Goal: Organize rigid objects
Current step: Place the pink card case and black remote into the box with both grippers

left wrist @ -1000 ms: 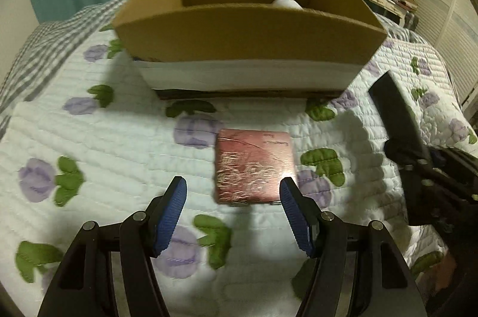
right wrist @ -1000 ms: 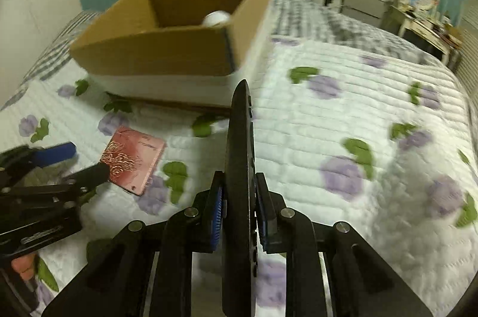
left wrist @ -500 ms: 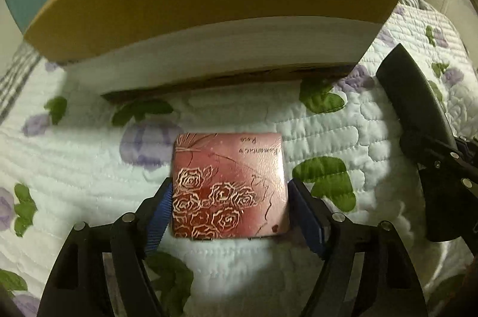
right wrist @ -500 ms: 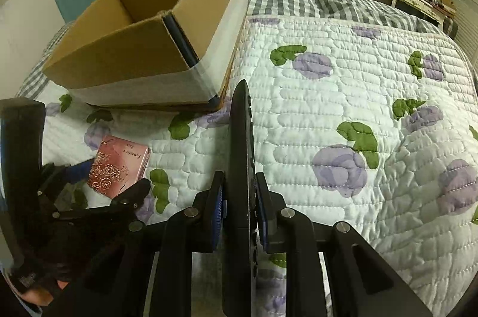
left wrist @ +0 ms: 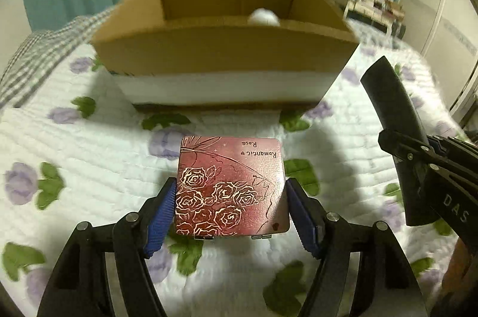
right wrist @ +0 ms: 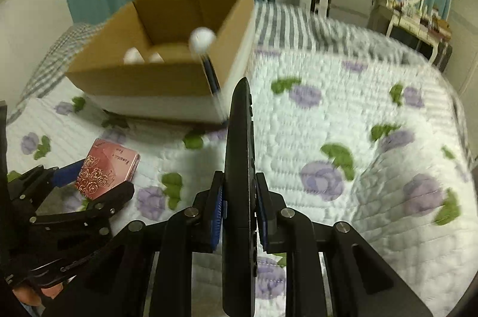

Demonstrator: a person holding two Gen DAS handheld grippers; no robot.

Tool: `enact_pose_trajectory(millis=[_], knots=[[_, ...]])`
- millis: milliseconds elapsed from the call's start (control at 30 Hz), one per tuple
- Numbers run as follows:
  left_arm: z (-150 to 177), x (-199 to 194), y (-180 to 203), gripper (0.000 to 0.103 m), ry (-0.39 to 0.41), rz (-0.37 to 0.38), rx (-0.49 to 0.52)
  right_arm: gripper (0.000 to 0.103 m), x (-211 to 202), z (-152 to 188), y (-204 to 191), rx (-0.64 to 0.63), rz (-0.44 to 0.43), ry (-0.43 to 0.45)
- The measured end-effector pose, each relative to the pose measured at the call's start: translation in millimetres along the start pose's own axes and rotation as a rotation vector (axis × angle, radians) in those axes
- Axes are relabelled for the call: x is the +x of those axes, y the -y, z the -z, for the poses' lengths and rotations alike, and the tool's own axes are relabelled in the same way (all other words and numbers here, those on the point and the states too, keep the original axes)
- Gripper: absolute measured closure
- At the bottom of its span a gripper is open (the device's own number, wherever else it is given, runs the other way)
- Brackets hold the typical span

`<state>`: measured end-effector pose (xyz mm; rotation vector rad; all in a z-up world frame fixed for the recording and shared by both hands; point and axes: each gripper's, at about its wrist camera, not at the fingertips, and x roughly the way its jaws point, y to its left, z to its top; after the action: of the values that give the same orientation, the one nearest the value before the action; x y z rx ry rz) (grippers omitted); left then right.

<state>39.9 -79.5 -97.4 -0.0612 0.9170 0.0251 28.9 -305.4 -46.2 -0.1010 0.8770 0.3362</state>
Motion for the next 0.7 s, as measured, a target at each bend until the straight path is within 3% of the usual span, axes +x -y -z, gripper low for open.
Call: enact_pose_trajectory(millis=[167,333,500,700], knots=[[-6,-53,-3,0.031,0.103,0.033,-0.033,0.084,-33,-18,-1,-0.005,-0.039,0.066],[-43,-93,-4,0.031,0.206,0.051,-0.015,0.084,-59,-53,-13,-0.054,-0.061,0.134],[-85,-99,-11,0.031,0.263,0.038,0.003,0.084,-62,-98,-27,-0.122,-0.097,0.183],[-146,-75,-27,0.031,0.302,-0.016,0.016,0.084,-30,-152,-32,-0.123,-0.149,0.214]])
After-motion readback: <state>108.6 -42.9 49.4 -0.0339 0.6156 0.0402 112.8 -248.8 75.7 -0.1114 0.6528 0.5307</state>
